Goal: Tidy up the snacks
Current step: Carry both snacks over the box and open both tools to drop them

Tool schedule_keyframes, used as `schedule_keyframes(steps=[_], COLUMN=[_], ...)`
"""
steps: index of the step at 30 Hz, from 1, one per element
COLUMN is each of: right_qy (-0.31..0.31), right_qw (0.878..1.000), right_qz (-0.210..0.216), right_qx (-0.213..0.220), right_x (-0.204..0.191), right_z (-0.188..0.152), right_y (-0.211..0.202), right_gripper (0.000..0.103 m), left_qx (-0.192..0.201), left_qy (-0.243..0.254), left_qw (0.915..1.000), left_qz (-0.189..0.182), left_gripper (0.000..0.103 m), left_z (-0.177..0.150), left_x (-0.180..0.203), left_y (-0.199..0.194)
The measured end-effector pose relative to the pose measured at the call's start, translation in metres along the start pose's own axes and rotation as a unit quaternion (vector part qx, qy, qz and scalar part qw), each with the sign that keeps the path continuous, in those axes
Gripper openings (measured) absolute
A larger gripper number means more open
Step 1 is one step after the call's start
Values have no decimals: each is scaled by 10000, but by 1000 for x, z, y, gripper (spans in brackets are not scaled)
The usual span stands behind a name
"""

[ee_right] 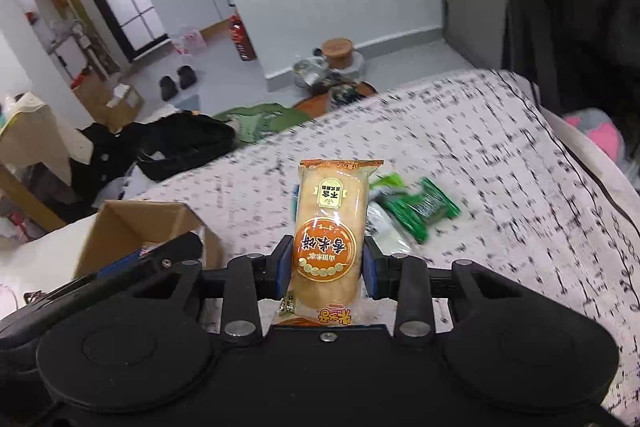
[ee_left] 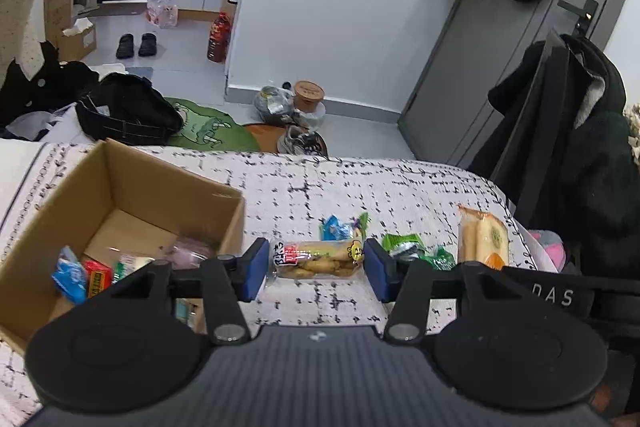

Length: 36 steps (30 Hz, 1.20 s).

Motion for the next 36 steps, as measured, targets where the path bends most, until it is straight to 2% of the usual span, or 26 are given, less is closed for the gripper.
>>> schedule_keyframes(steps=[7, 19, 27, 36], right_qy=[-55, -218, -145, -88], right_qw=[9998, 9986, 9975, 9929], right_qz=[144, 427, 646, 1153], right_qx=[125, 221, 259, 267], right_x=[-20, -58, -84, -125], right_z=[5, 11, 7, 2], right_y=[-2, 0, 15, 31], right_gripper=[34, 34, 34, 34], left_qx=[166, 282, 305, 330], left_qy=[38, -171, -322, -550], left_qw=[9998, 9988, 9972, 9931], left_qz=[140, 362, 607, 985], left_gripper=[51, 51, 51, 52], left_z=[12, 25, 30, 30], left_x=[-14, -54, -96, -148], left_y=[-10, -22, -25, -22])
Point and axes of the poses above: each gripper's, at about its wrist camera, not at the fingertips, and y roughly the way its jaws point, x to its right, z to its top, the point moved 10 cm from there along y, roughly the way its jaws point, and after that the axes turned 10 degrees about -y, right-handed, at the moved point
